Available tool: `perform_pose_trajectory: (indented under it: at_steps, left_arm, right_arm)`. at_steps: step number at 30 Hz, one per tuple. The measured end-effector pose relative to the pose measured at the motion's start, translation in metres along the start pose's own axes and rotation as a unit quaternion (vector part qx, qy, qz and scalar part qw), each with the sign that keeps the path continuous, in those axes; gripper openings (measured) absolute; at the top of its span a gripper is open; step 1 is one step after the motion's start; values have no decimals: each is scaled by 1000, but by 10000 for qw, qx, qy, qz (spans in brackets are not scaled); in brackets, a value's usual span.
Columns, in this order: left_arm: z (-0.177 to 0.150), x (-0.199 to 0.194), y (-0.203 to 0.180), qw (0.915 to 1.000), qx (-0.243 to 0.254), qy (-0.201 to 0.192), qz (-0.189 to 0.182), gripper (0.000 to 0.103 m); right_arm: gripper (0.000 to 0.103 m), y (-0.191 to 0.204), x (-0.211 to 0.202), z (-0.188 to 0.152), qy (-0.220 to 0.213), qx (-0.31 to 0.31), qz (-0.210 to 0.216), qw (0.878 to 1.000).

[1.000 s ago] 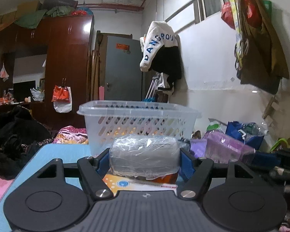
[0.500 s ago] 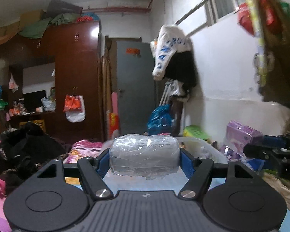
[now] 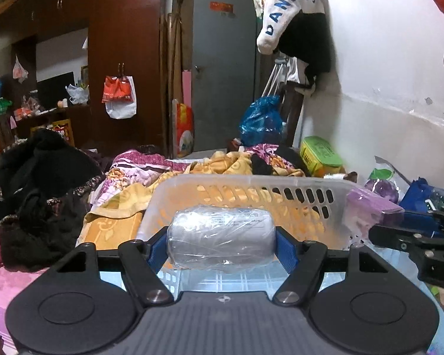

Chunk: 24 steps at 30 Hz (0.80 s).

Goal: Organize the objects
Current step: 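Carry the roll and purple box over the white basket and open both grippers, then move the right gripper back to the white-and-orange medicine box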

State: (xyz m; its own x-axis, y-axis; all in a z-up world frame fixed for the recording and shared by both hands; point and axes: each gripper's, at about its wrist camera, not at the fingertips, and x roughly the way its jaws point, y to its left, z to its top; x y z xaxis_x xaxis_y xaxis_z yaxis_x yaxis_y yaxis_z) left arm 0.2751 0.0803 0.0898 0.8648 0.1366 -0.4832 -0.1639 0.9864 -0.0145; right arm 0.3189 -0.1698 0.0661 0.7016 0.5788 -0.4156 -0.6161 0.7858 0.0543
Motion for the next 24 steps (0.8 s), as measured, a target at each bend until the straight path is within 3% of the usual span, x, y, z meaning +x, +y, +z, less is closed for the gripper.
perform_pose_trajectory:
  at_steps: [6, 9, 11, 12, 13, 18, 20, 24]
  left_arm:
    - [0, 5, -7, 9999, 65, 91, -57, 75]
    - [-2, 11, -11, 9998, 133, 138, -78, 79]
    - [-5, 12, -12, 9997, 177, 112, -101, 91]
    - [-7, 10, -13, 9997, 201, 38, -109, 100]
    - [-8, 8, -13, 9997, 218, -34, -113, 102]
    - [-19, -24, -18, 9971, 370, -620, -251, 103]
    - [-30, -35, -20, 9972, 446, -474, -364, 103]
    - [-79, -74, -11, 9937, 343, -762, -753, 103]
  right_arm:
    - [40, 0, 2, 0, 110, -77, -38, 9999]
    - [45, -1, -1, 1, 30, -33, -56, 10000]
    - [66, -1, -5, 1, -75, -23, -64, 9999]
    - [85, -1, -7, 3, -158, -33, -106, 9998]
    - [99, 0, -12, 3, -222, -46, -170, 9996]
    - [103, -1, -42, -4, -469, 30, -217, 9987]
    - [103, 0, -65, -22, -571, 186, -48, 9982]
    - [103, 4, -109, -76, -748, 432, 304, 9958]
